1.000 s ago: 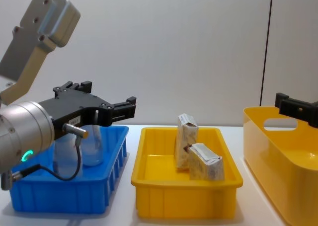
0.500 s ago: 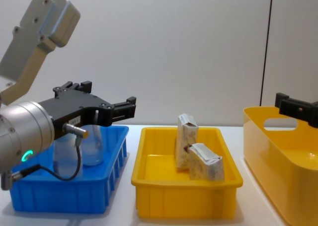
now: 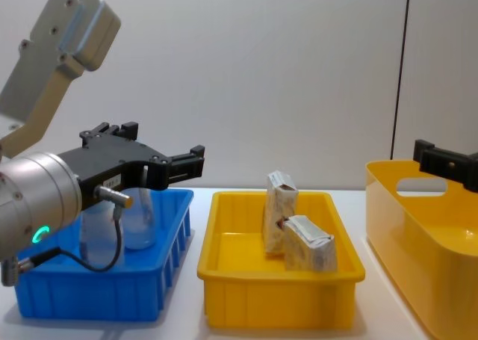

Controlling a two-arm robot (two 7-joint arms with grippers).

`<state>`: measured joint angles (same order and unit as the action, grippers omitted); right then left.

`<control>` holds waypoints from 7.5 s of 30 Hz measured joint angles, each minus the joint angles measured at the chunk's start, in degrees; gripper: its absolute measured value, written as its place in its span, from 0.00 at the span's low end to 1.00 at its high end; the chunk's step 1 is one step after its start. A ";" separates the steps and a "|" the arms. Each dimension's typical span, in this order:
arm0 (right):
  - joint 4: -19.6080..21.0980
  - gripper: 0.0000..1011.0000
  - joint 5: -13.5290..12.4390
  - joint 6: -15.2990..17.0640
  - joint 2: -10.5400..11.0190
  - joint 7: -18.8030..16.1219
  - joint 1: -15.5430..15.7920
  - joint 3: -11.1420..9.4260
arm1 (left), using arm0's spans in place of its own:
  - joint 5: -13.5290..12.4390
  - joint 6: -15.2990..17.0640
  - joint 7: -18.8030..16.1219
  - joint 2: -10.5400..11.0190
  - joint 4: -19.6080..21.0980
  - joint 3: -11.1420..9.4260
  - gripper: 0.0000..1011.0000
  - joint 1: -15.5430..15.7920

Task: Bimanual collaborative sorting of washing and personal care products

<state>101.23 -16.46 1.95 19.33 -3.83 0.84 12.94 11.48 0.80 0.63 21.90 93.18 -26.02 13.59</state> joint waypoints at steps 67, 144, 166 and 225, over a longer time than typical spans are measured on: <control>-10.34 0.99 2.03 22.87 -7.23 -2.87 -15.61 7.93 | 0.01 0.00 0.00 0.00 0.00 0.00 0.99 0.00; -15.11 0.15 9.31 26.46 -9.75 -1.60 -21.72 9.51 | 0.00 0.00 0.00 0.00 0.00 0.00 0.99 0.00; -0.61 0.09 14.53 22.00 -5.01 2.83 -17.39 4.75 | 0.00 0.00 0.00 0.00 0.00 0.00 0.99 0.00; 5.45 0.99 11.35 10.48 -0.08 -2.66 -2.44 -10.06 | 0.68 9.51 -9.07 -6.65 -8.43 6.96 0.99 2.30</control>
<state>106.68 -5.11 12.43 19.25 -6.49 -1.60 2.88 12.16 10.31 -8.44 15.25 84.74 -19.06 15.89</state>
